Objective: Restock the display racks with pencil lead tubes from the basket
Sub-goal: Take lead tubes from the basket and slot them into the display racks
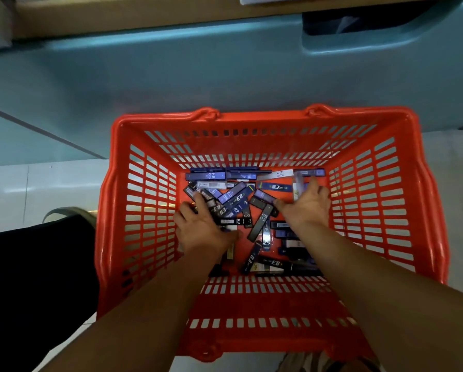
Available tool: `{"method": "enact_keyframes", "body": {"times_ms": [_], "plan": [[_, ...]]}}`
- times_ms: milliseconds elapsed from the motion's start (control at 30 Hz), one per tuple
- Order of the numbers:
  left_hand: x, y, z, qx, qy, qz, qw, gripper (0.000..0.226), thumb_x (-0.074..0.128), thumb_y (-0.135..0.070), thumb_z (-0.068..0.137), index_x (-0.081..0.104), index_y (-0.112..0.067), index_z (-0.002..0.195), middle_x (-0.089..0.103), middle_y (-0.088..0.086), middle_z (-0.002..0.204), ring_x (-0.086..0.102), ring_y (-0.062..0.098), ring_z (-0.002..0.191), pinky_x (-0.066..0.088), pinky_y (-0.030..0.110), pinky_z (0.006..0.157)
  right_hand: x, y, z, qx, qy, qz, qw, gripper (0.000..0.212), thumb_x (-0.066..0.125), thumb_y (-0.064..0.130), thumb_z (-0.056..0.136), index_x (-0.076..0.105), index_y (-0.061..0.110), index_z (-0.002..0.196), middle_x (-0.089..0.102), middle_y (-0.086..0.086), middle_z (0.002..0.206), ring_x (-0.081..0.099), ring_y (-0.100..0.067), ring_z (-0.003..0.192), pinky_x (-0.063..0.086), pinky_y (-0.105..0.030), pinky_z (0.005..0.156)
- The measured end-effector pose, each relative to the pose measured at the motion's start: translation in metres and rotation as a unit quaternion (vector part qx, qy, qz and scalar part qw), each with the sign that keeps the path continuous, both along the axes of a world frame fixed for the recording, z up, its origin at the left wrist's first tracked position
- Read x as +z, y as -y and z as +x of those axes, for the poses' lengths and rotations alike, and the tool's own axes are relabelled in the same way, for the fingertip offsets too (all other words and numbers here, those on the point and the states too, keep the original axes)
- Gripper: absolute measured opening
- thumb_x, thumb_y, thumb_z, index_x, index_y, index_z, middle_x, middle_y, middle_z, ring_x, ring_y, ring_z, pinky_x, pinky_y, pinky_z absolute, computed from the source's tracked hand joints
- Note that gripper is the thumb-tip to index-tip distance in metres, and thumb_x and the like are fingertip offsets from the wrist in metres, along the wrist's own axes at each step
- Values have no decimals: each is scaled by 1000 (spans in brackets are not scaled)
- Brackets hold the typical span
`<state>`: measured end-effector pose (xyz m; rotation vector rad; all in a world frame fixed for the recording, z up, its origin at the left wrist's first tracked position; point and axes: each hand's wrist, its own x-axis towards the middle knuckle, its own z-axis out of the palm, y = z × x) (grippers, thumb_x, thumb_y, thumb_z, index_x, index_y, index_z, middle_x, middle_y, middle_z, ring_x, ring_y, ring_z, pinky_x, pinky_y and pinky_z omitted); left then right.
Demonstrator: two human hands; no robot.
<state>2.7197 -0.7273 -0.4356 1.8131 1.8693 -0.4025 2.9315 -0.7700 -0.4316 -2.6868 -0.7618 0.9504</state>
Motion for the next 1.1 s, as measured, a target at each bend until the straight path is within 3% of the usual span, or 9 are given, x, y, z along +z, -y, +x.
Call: {"method": "enact_keyframes", "body": {"times_ms": [200,333,400,500,633,733,867,967,1100], "plan": [[-4,1,-8,69,80,-10,994,132,91,-55,64,7,-24,161,34,11,140,38,31,132,40,44,115,-2,2,7,2,-8,-63,998,106,92,51,66,37,13,149,34,-9,148,31,-31,141,37,-47,118],[-5,-3,-4,70,123,-22,990,101,95,-36,64,32,-27,142,46,6,130,51,27,123,50,45,107,-2,-4,13,-12,-16,-52,998,92,93,44,69,45,14,141,42,-9,141,40,-31,134,42,-45,112],[-5,-6,-2,70,122,-27,990,96,95,-34,62,36,-28,137,47,4,126,53,25,118,53,46,103,-1,-8,16,-19,-52,-30,998,83,93,36,72,48,15,138,46,-7,136,47,-29,127,47,-41,105],[-8,-9,-2,75,127,-38,988,95,96,-37,59,36,-31,133,52,4,124,55,24,115,55,45,99,1,-11,15,-23,-110,-19,993,67,89,26,79,53,17,135,55,-2,123,56,-22,108,48,-32,85],[-5,-3,-8,33,18,-37,999,108,84,-72,59,30,-27,141,47,4,135,48,29,129,48,51,105,4,-15,11,-26,-134,-28,990,46,84,21,85,57,18,122,61,2,109,61,-17,92,45,-27,67],[-3,6,-14,14,3,-43,999,105,80,-72,67,25,-24,142,43,7,141,45,30,132,50,47,102,3,-15,7,-41,-155,-18,987,33,76,16,91,56,18,117,60,-1,100,57,-12,82,41,-24,58],[-4,0,-19,-2,22,-64,998,94,84,-66,68,33,-26,136,48,4,134,50,26,125,53,41,97,5,-13,5,-21,-178,-14,984,32,67,12,97,50,20,124,59,-3,100,59,-14,83,50,-28,64],[-4,-1,-24,47,105,-86,990,84,89,-49,66,39,-31,130,54,-5,119,59,20,114,58,40,93,9,-12,5,16,-200,-31,979,42,61,13,101,45,21,138,61,-3,104,61,-16,86,48,-30,63],[0,1,-24,100,190,-109,971,75,89,-29,74,43,-29,133,58,-7,113,63,15,102,60,28,79,14,-7,0,22,-210,-53,976,62,63,5,94,38,24,148,61,-8,122,63,-24,103,57,-42,84]]}}
